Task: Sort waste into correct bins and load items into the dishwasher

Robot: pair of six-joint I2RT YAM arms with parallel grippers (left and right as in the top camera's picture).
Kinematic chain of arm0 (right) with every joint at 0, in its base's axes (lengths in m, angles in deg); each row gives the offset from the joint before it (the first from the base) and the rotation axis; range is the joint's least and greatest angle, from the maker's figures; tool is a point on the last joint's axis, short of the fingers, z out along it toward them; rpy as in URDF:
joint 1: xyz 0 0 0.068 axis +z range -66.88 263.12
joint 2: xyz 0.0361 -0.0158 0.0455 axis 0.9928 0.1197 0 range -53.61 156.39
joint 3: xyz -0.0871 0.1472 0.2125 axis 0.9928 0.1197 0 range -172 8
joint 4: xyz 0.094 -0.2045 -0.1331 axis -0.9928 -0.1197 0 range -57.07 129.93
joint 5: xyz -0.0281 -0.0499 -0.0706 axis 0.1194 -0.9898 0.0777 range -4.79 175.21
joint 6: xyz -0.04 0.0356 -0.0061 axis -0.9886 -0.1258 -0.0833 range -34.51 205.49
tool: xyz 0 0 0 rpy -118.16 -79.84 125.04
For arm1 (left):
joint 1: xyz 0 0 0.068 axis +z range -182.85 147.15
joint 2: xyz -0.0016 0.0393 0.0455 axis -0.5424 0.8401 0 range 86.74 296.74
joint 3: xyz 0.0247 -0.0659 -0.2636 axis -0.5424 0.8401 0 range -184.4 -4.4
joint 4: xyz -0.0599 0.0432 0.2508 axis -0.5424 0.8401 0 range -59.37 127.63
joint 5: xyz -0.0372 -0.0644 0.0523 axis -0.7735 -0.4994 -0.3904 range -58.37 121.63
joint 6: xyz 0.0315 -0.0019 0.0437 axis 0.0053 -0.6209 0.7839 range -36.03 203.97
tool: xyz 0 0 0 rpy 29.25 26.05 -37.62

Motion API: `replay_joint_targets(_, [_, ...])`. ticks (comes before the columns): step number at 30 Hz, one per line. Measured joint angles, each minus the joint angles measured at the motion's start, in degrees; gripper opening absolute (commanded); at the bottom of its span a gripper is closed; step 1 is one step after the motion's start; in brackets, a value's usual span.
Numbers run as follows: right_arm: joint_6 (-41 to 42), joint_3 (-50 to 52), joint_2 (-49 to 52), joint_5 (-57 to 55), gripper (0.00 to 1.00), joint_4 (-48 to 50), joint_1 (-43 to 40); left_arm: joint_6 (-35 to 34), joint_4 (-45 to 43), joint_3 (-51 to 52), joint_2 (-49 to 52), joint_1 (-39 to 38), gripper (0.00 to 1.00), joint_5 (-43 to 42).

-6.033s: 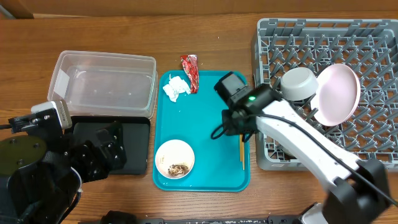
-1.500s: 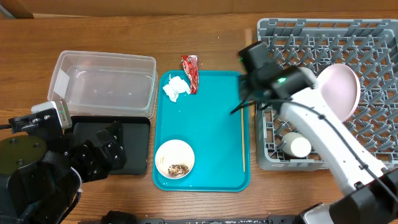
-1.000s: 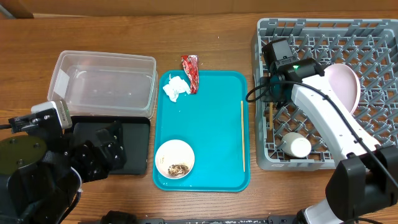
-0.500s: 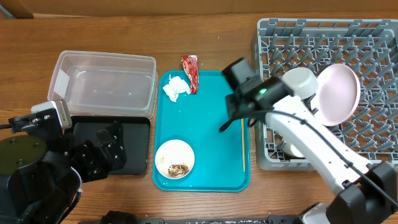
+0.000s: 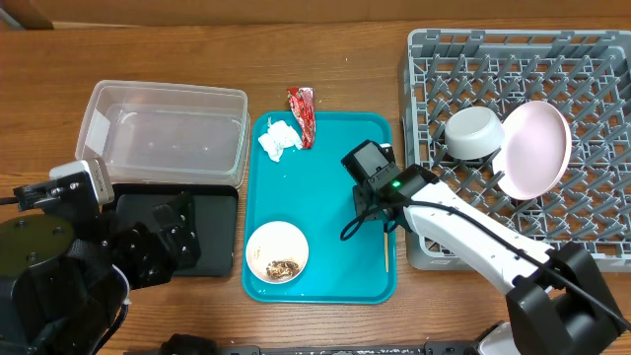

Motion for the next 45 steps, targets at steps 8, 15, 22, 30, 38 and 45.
replay_joint_targets(8, [0.2,0.6,6.0,-0.2,0.36,1.3,0.0,0.0,0.0,0.0,0.0,0.0,1.0,0.0])
replay_joint_targets(15, [0.2,0.6,8.3,-0.2,0.27,1.9,0.0,0.0,0.0,0.0,0.0,0.0,1.0,0.0])
replay_joint_targets(22, [-1.6,0.6,8.3,2.9,0.05,2.4,0.0,0.0,0.0,0.0,0.0,0.0,1.0,0.0])
replay_joint_targets(30, [-2.1,-0.4,8.3,3.4,0.04,-1.0,0.0,0.0,0.0,0.0,0.0,0.0,1.0,0.0])
replay_joint_targets(38, [-2.6,-14.2,4.0,2.9,0.04,-10.3,-0.6,0.0,0.0,0.0,0.0,0.0,1.0,0.0])
replay_joint_targets(45, [-6.5,-24.0,-4.2,-2.4,0.04,-10.2,-8.9,0.0,0.0,0.0,0.0,0.0,1.0,0.0])
